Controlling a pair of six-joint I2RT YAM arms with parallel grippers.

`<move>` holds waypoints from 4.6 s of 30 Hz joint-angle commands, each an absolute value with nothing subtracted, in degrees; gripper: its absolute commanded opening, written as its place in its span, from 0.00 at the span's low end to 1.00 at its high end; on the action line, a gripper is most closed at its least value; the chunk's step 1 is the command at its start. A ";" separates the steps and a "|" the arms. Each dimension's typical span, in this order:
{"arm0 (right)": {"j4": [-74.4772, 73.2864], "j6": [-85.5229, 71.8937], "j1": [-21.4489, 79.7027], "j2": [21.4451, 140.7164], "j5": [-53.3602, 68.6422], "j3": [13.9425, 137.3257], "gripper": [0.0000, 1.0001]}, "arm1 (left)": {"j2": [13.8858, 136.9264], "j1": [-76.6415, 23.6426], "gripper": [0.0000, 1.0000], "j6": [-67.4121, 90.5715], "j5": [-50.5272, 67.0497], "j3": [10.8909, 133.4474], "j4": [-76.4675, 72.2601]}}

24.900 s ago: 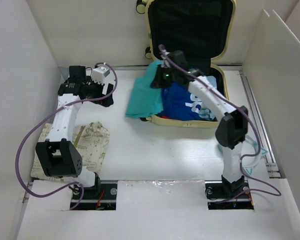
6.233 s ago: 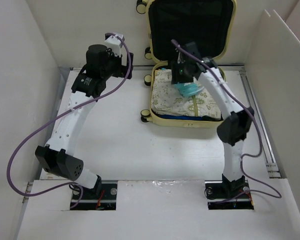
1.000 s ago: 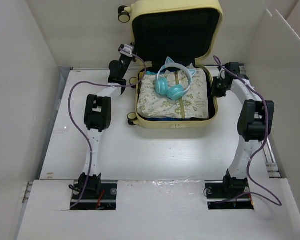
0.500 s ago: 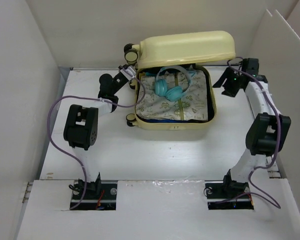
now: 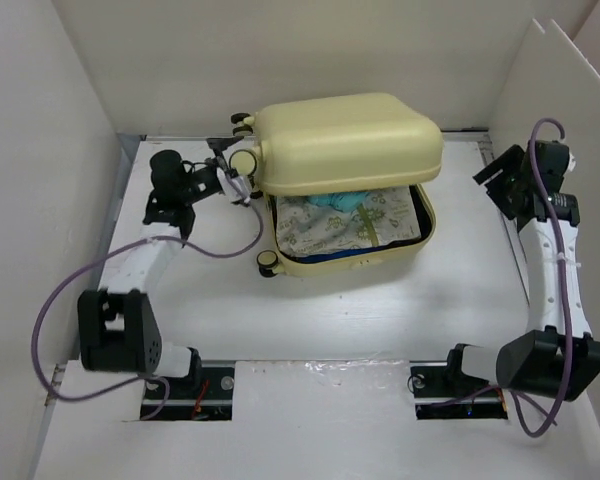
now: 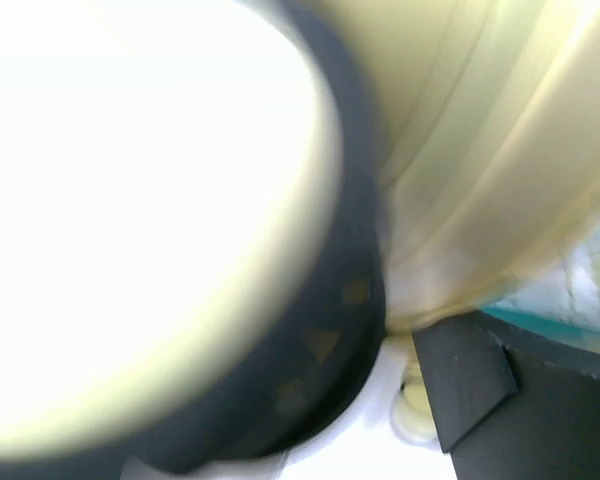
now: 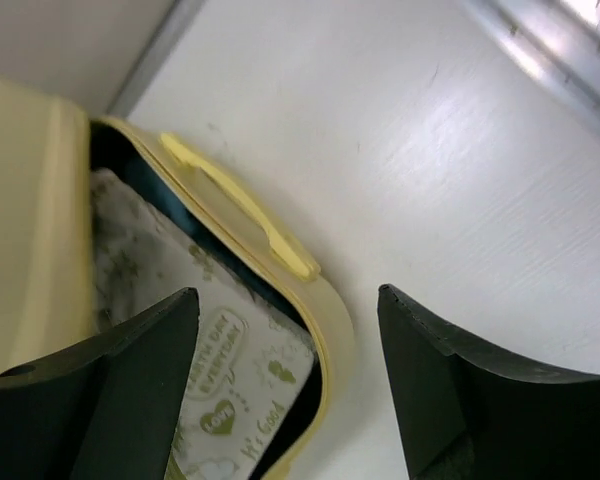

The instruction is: Pack the luggage

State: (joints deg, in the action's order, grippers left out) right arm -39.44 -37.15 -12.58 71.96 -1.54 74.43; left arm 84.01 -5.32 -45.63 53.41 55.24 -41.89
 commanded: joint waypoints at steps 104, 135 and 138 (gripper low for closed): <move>-39.54 -30.32 -3.59 126.74 6.79 127.98 0.82 | 78.67 -25.84 0.53 -69.26 34.37 74.27 55.29; -57.05 -48.86 -6.24 64.25 -29.90 61.90 0.94 | 83.83 -15.29 0.78 -11.16 11.96 83.50 8.09; -50.21 -52.20 -6.24 62.41 -23.15 52.32 0.94 | 90.49 -15.29 0.77 -11.69 10.12 87.35 10.09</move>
State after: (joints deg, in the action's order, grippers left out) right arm -53.17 -46.81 -6.11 63.64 -29.12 57.36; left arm 88.14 -15.51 -13.28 14.26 83.02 12.03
